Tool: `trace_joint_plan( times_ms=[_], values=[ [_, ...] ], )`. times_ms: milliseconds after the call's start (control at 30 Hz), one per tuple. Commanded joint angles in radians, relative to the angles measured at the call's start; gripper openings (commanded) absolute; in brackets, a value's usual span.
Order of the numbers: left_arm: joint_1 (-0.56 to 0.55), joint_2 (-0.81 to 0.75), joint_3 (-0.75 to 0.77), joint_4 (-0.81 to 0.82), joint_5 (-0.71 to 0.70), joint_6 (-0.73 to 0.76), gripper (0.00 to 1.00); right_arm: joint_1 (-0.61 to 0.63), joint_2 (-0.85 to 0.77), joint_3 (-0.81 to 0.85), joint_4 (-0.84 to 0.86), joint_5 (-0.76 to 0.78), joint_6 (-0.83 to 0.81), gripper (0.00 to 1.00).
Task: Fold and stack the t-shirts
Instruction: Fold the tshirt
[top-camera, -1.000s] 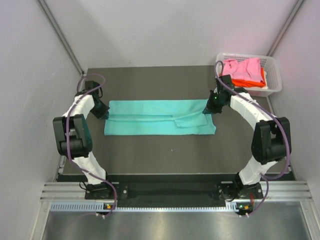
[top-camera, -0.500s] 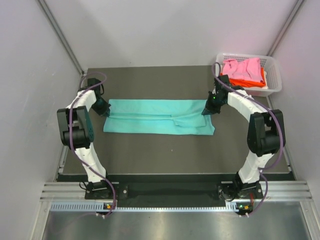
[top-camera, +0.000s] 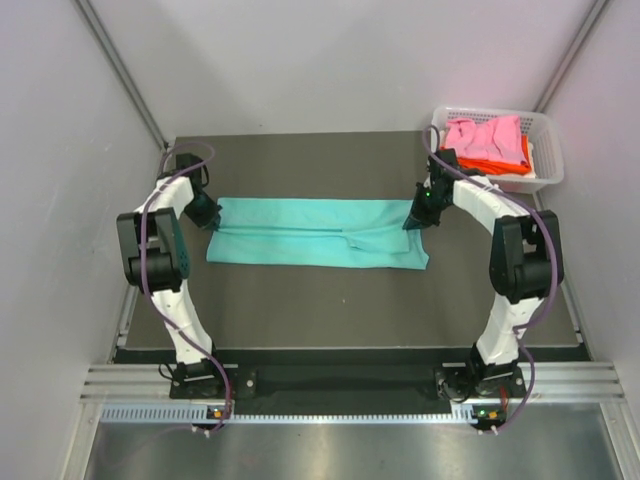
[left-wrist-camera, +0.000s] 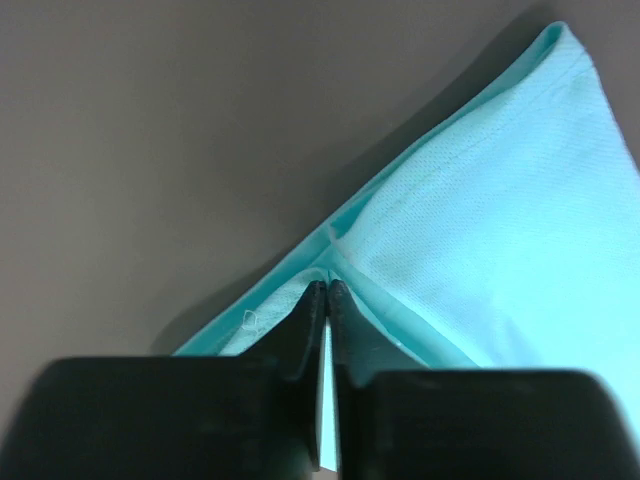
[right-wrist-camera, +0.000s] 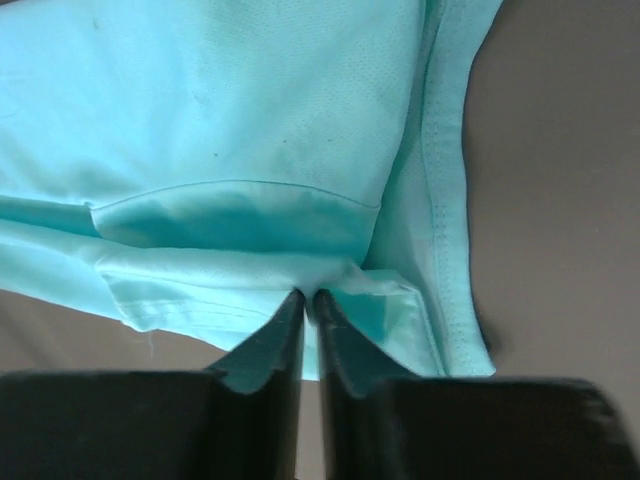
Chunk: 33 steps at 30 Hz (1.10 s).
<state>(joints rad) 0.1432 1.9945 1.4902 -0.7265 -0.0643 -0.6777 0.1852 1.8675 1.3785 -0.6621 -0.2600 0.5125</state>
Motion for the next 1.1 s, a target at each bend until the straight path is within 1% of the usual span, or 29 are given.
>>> trace_joint_plan(
  times_ms=[0, 33, 67, 100, 167, 233, 267, 333, 367, 400, 433, 467, 500, 533, 567, 600, 633, 667, 733, 767, 933, 1067],
  values=[
    [0.003, 0.006, 0.061, -0.028, -0.044, 0.061, 0.11, -0.041, 0.031, 0.068, 0.003, 0.016, -0.074, 0.14],
    [-0.005, -0.005, 0.085, -0.046, -0.125, 0.073, 0.27, -0.05, 0.035, 0.085, 0.004, 0.036, -0.118, 0.16],
    [-0.011, -0.02, 0.091, -0.054, -0.159, 0.085, 0.35, -0.058, 0.027, 0.09, 0.005, 0.062, -0.141, 0.24],
    [-0.013, -0.063, 0.093, -0.06, -0.187, 0.107, 0.39, -0.061, 0.021, 0.093, 0.012, 0.13, -0.164, 0.28],
    [-0.017, -0.112, 0.087, -0.077, -0.219, 0.119, 0.4, -0.056, -0.013, 0.106, 0.003, 0.165, -0.221, 0.32],
    [-0.04, -0.201, 0.049, -0.065, -0.232, 0.13, 0.41, -0.026, -0.045, 0.111, -0.02, 0.22, -0.259, 0.33],
    [-0.05, -0.23, 0.033, -0.056, -0.215, 0.132, 0.42, -0.009, -0.082, 0.111, -0.024, 0.237, -0.27, 0.35],
    [-0.083, -0.305, -0.031, -0.033, -0.168, 0.13, 0.44, 0.074, -0.112, 0.113, -0.022, 0.255, -0.287, 0.36],
    [-0.093, -0.328, -0.06, 0.016, -0.119, 0.13, 0.43, 0.107, -0.125, 0.116, -0.022, 0.255, -0.29, 0.37],
    [-0.114, -0.365, -0.095, 0.05, 0.009, 0.127, 0.36, 0.187, -0.126, 0.122, -0.018, 0.249, -0.286, 0.37],
    [-0.128, -0.376, -0.164, 0.083, 0.058, 0.119, 0.32, 0.226, -0.126, 0.116, -0.007, 0.237, -0.258, 0.37],
    [-0.139, -0.382, -0.195, 0.135, 0.108, 0.113, 0.29, 0.299, -0.123, 0.107, 0.036, 0.225, -0.237, 0.36],
    [-0.166, -0.378, -0.22, 0.151, 0.151, 0.11, 0.24, 0.336, -0.122, 0.094, 0.065, 0.2, -0.217, 0.34],
    [-0.197, -0.37, -0.258, 0.159, 0.159, 0.101, 0.21, 0.368, -0.117, 0.064, 0.097, 0.194, -0.171, 0.33],
    [-0.205, -0.361, -0.275, 0.18, 0.172, 0.081, 0.19, 0.417, -0.105, 0.051, 0.149, 0.174, -0.149, 0.3],
    [-0.211, -0.344, -0.298, 0.203, 0.208, 0.075, 0.18, 0.439, -0.094, 0.045, 0.166, 0.173, -0.132, 0.27],
    [-0.211, -0.338, -0.338, 0.222, 0.224, 0.069, 0.16, 0.459, -0.085, 0.039, 0.186, 0.173, -0.123, 0.23],
    [-0.211, -0.332, -0.352, 0.239, 0.233, 0.063, 0.15, 0.497, -0.061, 0.04, 0.205, 0.18, -0.123, 0.16],
    [-0.211, -0.31, -0.367, 0.256, 0.23, 0.069, 0.13, 0.525, -0.031, 0.05, 0.228, 0.199, -0.129, 0.12],
    [-0.211, -0.297, -0.366, 0.256, 0.227, 0.078, 0.13, 0.539, -0.002, 0.054, 0.24, 0.197, -0.127, 0.08],
    [-0.209, -0.252, -0.337, 0.234, 0.206, 0.112, 0.12, 0.543, 0.061, 0.085, 0.231, 0.215, -0.103, 0.04],
    [-0.208, -0.183, -0.288, 0.197, 0.192, 0.132, 0.11, 0.542, 0.105, 0.108, 0.231, 0.229, -0.109, 0.02]
  ],
)
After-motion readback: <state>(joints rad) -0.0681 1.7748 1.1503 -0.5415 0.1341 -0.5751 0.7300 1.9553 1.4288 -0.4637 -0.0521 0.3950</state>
